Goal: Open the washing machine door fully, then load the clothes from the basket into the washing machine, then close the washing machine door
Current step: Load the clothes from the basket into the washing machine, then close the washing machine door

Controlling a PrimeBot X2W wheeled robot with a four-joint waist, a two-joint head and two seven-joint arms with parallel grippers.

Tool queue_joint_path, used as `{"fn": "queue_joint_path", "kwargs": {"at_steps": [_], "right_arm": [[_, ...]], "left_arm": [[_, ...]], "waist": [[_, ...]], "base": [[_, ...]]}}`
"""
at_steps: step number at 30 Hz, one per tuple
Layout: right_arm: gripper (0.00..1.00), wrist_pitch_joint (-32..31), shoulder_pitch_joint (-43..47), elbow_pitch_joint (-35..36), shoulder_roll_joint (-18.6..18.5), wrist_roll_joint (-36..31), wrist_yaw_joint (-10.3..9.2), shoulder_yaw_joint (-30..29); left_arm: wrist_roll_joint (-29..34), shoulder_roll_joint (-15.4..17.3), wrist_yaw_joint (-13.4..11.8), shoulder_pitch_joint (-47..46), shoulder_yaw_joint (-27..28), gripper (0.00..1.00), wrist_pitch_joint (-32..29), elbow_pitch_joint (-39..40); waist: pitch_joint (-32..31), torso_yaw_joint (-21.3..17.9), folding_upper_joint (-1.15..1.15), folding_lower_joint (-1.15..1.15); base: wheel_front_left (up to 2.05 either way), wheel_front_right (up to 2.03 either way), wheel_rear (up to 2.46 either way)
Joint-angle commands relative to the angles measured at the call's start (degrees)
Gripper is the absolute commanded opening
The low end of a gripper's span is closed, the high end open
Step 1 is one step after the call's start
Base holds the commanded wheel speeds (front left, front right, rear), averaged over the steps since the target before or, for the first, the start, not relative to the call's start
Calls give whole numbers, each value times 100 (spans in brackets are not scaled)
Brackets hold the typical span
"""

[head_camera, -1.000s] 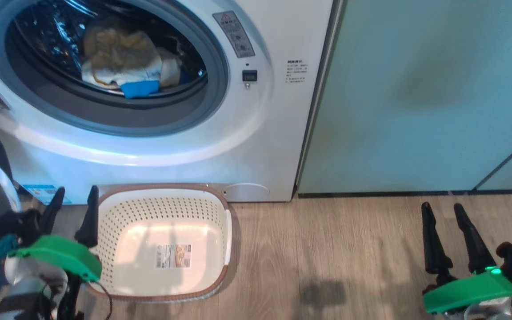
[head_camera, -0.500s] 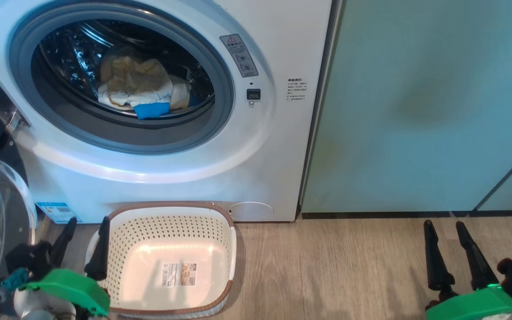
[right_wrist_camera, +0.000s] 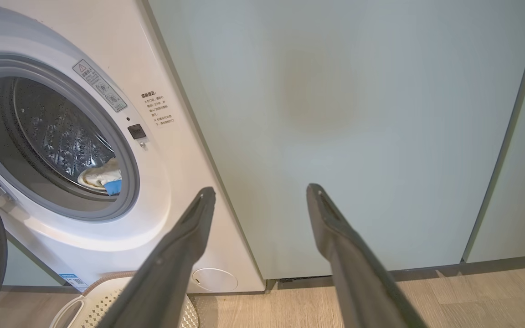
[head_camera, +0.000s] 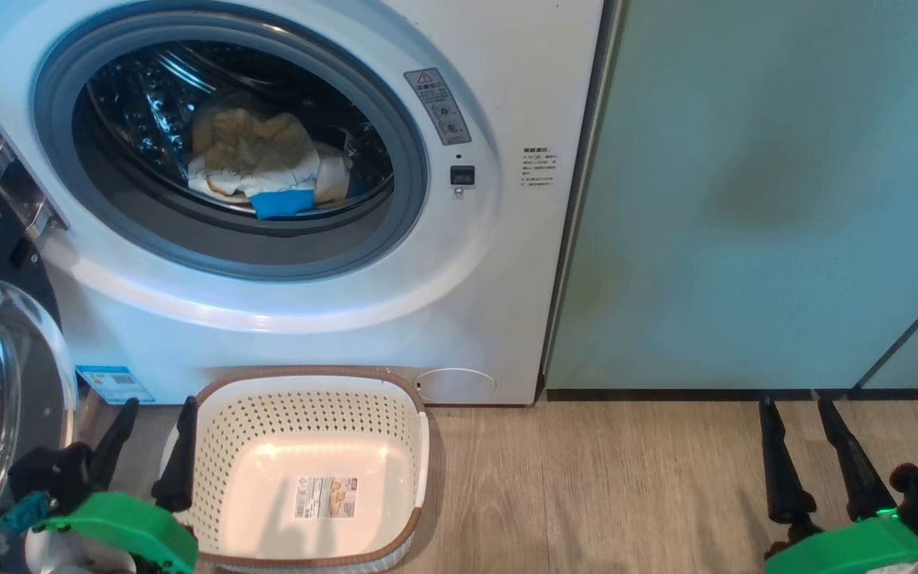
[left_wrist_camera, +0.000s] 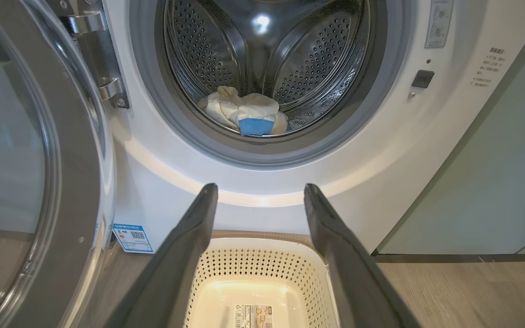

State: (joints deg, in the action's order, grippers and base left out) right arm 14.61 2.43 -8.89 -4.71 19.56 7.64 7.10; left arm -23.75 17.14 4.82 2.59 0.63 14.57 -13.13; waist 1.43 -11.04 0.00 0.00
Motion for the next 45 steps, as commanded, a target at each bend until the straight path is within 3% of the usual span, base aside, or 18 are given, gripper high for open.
{"fn": "queue_joint_path", "kwargs": {"at_steps": [1,45], "right_arm": [[100,39,-96,188,-95,-58,-15,111],[100,39,-172,227,-98,-52,-15,85]], "left_arm": [[29,110,7,-177,305,100,42,189],[234,-134,237,-244,591,100,42,85]], "waist": [[-4,-5,0,0],[109,0,0,0]], "base": [[0,0,0],[0,0,0]]}}
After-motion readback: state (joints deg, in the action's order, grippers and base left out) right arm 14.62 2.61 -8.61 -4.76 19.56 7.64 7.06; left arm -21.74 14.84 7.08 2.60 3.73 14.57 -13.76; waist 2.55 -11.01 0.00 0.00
